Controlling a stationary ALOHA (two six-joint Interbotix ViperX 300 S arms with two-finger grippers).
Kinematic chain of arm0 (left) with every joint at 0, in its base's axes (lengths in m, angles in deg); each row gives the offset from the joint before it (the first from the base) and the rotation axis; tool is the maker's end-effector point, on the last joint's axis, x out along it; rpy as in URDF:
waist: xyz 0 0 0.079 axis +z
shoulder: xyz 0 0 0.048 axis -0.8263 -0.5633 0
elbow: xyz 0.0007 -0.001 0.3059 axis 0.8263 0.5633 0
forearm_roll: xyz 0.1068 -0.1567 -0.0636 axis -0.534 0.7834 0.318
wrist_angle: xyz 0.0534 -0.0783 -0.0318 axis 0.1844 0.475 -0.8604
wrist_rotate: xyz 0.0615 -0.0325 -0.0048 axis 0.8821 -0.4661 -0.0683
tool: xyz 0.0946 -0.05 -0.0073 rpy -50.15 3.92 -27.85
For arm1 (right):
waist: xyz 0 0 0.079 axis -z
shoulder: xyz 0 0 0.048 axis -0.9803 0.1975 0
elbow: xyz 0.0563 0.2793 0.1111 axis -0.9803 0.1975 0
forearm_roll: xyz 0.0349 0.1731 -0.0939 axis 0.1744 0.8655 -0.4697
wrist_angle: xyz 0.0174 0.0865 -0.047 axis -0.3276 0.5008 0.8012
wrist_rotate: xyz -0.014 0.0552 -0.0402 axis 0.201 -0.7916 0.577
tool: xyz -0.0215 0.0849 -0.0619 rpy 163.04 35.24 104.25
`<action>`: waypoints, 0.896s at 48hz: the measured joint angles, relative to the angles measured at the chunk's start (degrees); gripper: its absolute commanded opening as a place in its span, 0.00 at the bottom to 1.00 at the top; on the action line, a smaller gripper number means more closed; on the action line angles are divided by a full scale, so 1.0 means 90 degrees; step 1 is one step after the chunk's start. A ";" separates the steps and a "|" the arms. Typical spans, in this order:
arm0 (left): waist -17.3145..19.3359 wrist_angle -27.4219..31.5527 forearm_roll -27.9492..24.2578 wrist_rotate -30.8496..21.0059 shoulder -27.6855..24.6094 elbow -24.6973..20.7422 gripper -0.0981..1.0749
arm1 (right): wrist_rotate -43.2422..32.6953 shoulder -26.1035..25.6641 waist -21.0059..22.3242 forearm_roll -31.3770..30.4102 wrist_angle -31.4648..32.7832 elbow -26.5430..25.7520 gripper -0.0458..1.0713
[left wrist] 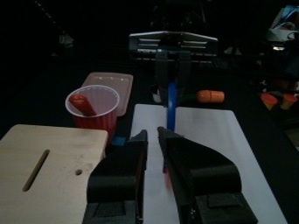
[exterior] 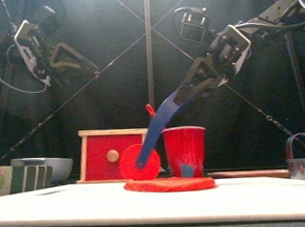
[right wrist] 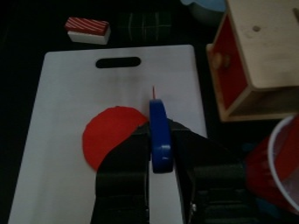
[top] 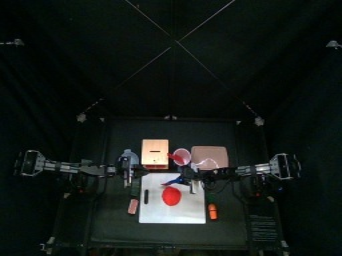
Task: Grab pizza cutter with other hand
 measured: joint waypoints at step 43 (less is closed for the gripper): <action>-0.0010 0.0029 0.0459 0.0010 -0.0020 -0.0020 0.59 | 0.5078 -0.0811 0.1064 0.4531 -0.3252 0.1250 0.37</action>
